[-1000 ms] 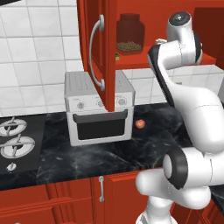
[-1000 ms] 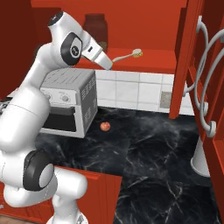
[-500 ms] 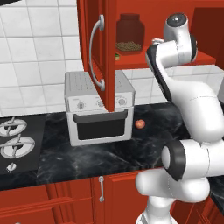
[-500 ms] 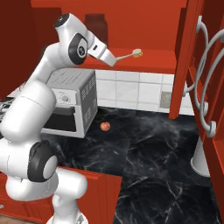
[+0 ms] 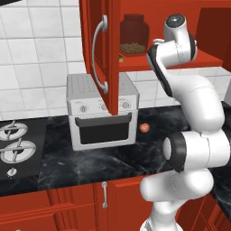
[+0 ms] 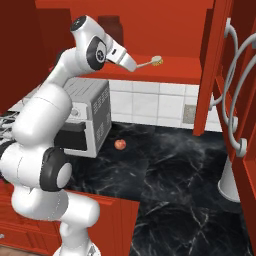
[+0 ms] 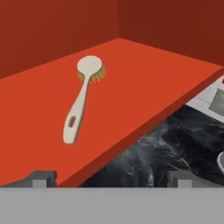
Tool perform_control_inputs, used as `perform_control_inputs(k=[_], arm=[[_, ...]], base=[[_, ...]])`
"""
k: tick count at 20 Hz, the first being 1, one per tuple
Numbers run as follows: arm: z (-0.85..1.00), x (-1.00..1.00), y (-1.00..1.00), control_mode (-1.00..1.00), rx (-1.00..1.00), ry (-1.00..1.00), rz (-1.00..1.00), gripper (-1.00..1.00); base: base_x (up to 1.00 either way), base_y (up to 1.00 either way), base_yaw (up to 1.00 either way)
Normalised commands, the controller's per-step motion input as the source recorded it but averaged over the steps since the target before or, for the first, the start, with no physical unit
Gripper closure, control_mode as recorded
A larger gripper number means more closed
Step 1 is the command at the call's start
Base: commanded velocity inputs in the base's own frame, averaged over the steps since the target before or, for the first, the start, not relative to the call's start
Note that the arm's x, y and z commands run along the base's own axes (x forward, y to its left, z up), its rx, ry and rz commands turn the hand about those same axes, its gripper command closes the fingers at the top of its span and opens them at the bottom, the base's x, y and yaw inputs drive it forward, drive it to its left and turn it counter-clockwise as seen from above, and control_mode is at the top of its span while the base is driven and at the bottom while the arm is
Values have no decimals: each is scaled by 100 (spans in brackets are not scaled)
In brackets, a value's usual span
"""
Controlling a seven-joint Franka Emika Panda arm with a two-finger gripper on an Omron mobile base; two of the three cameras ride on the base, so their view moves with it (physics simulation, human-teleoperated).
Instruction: Pick the sponge and dish brush from the cabinet and place them on the counter.
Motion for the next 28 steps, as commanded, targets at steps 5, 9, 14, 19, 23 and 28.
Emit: perform_control_inputs(k=[5,9,14,19,23,28], arm=[[-7,41,-13,-100,0,0,0,-100],[-5,43,-10,-100,-1,0,0,-100],[0,43,-2,-100,-4,4,2,-100],[0,33,-17,-100,0,3,5,-100],[-1,27,-14,-100,0,1,2,-100],[-7,30,-6,-100,-1,5,1,-100]], base=[[0,0,0],[0,0,0],[0,0,0],[0,0,0],[0,0,0],[0,0,0]])
